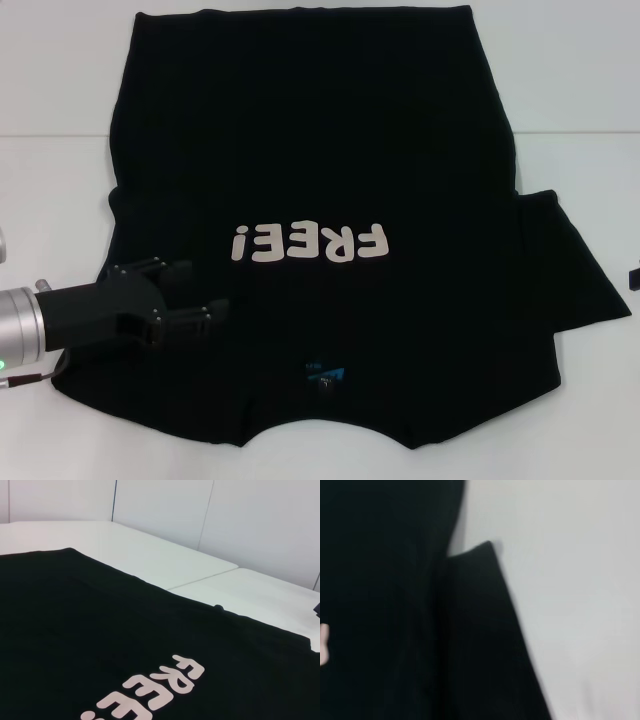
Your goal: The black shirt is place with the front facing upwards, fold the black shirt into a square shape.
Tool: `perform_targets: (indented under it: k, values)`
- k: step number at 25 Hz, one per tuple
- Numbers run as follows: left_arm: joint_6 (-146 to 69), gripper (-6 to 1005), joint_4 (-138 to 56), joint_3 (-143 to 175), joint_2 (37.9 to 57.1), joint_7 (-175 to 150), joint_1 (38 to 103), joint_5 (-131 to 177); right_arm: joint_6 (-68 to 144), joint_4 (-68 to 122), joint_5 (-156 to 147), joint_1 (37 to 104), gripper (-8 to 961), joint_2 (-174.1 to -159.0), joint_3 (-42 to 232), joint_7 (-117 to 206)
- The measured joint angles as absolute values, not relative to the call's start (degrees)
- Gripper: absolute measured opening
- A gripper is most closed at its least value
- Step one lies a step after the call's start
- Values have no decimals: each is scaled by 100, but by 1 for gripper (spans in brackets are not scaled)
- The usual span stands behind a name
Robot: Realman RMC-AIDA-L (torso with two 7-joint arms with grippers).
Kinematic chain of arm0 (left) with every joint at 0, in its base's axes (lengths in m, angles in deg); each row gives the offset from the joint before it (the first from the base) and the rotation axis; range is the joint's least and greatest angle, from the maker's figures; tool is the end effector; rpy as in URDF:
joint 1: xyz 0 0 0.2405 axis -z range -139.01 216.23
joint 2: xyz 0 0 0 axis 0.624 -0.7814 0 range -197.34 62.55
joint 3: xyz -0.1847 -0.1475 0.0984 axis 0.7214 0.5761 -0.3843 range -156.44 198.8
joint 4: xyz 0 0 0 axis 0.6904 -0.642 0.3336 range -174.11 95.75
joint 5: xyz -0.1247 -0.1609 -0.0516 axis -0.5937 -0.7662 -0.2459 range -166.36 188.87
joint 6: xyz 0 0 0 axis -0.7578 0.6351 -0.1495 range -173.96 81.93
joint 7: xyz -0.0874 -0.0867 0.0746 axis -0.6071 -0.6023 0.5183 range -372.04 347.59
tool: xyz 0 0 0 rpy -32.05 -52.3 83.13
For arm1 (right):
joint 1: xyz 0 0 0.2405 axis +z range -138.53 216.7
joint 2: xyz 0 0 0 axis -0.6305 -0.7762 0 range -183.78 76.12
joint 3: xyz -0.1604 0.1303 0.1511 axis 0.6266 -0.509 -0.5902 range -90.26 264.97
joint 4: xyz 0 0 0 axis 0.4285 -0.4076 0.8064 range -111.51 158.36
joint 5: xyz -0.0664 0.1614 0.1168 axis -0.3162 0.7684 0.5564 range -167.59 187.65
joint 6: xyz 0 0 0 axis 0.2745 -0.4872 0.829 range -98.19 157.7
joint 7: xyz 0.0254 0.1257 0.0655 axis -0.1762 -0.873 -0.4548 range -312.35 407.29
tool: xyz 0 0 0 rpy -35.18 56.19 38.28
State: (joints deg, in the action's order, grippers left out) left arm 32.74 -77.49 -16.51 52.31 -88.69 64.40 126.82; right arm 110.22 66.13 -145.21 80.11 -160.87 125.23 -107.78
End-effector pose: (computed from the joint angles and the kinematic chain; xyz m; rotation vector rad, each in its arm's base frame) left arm -0.3059 0.3275 0.0033 -2.5318 -0.7029 -0.5332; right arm 0.3182 0.3911 0.1027 -1.8665 1.8434 -0.0652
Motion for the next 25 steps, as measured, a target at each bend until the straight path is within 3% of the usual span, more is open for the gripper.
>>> perform_targets:
  k: [7, 25]
  values:
    - [3273, 834, -7751, -1653, 5237, -8868, 6452, 12682, 10948, 6442, -14629, 8176, 892, -16147, 12534, -10821]
    - [3267, 833, -7751, -1652, 5240, -8860, 6440, 12656, 10763, 6125, -14634, 8307, 916, -16204, 12610, -10655]
